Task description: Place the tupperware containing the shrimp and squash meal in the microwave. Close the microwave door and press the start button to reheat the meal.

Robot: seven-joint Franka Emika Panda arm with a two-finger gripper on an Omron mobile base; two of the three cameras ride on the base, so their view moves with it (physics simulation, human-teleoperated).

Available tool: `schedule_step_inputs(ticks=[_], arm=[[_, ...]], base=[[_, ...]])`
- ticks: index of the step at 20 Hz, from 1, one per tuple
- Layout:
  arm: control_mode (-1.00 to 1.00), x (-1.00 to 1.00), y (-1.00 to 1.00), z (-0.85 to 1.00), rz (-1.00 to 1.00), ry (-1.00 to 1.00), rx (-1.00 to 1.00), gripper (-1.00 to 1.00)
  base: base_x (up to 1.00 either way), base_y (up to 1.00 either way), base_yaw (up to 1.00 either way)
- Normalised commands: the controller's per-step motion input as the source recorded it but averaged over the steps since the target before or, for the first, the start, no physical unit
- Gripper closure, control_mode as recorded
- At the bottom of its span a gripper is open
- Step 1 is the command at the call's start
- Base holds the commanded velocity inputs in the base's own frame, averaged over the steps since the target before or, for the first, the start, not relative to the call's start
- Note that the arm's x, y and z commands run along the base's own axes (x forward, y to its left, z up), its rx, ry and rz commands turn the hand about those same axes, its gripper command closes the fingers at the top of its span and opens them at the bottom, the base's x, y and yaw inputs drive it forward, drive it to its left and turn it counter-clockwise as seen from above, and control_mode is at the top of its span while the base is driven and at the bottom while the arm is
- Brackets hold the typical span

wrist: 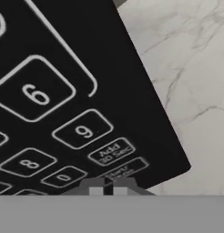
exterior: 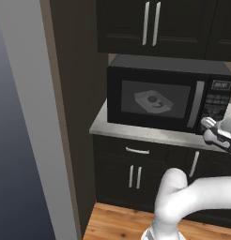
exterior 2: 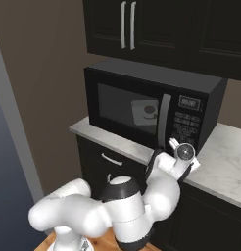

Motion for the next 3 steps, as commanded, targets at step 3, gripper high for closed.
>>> schedule_step_inputs(ticks=[3], arm=[[-1.00,0.25,-0.22,-0.01,0.00,-0.06,0.00,1.00]], base=[[0.00,0.00,0.00]])
